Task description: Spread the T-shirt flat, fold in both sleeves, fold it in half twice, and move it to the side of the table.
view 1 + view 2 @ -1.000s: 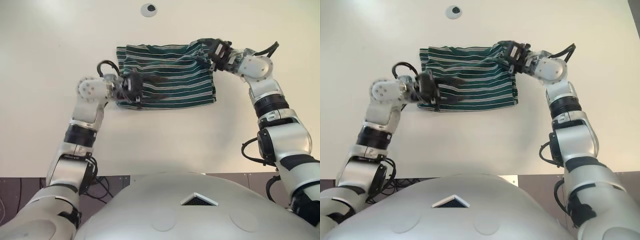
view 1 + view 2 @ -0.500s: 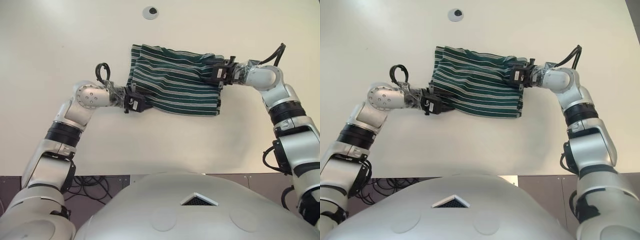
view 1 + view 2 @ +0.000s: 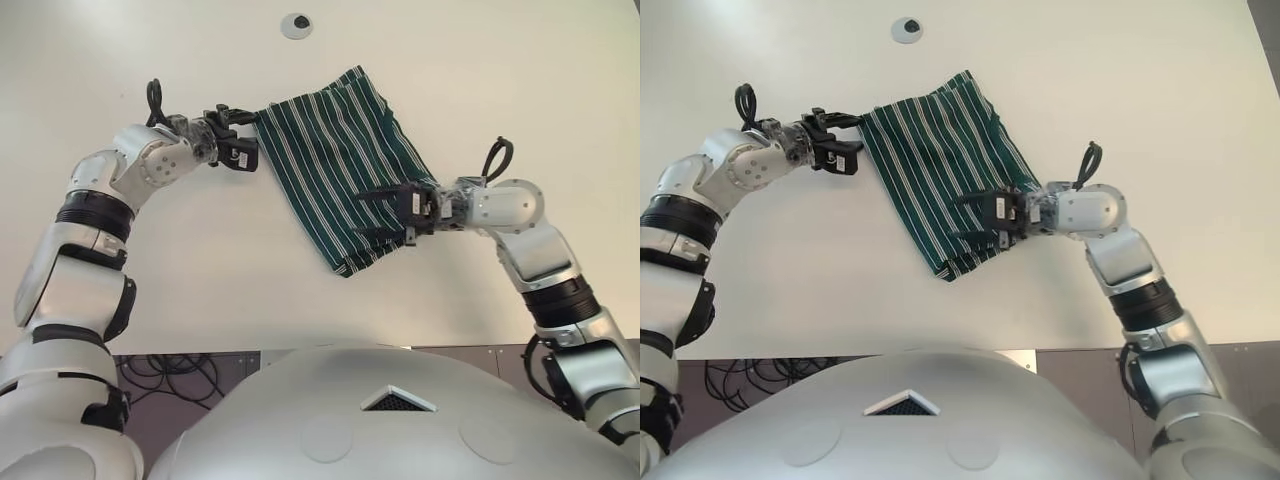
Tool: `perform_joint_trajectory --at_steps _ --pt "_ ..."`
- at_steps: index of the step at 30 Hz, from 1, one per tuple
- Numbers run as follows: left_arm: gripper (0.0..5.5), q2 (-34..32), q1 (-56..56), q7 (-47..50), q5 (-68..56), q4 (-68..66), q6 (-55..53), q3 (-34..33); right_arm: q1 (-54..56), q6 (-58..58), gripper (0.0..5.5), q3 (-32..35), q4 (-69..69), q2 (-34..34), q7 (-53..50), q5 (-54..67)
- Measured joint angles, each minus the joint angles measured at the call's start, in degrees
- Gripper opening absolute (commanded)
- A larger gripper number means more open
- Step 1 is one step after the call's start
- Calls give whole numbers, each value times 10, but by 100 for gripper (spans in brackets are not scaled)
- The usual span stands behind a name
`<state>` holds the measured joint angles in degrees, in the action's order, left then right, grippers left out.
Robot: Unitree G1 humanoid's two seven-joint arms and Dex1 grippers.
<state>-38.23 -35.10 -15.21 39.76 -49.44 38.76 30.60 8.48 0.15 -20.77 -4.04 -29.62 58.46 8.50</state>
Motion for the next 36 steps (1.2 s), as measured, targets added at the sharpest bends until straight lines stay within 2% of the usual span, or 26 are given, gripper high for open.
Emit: perform_joint_trajectory --at_steps 5,8,11,13,16,18,20,22,24,29,30,36 --pt "189 1 -13 118 17 -88 -3 -9 14 39 231 91 10 -6 1 76" --pt "189 -19 -8 136 -42 -109 22 -61 30 14 231 141 56 -25 -4 84" --pt "189 -23 34 47 -170 -84 115 -109 62 -107 231 153 144 -24 -38 16" --pt "189 -18 73 -36 -239 -53 142 -109 75 -160 231 129 182 -8 -49 -20" --pt "189 -20 166 -183 -358 72 160 -79 114 -258 231 62 292 24 -103 -135" --pt "189 -36 248 -244 -404 169 139 -61 138 -277 231 87 364 17 -115 -128" --pt "189 -51 298 -271 -424 242 112 -55 143 -275 231 136 382 12 -78 -54" --pt "189 -69 354 -292 -429 316 89 -49 122 -275 231 184 368 -36 -18 15" --pt "189 -77 392 -298 -432 361 67 -50 82 -283 231 206 355 -81 16 33" --pt "250 -49 408 -280 -380 392 53 -46 -13 -365 291 191 351 -133 46 -22" --pt "268 -37 402 -273 -369 389 54 -44 -27 -388 312 183 357 -144 40 -49" --pt "268 16 372 -217 -291 361 79 -38 -13 -559 312 153 437 -167 -76 -176"
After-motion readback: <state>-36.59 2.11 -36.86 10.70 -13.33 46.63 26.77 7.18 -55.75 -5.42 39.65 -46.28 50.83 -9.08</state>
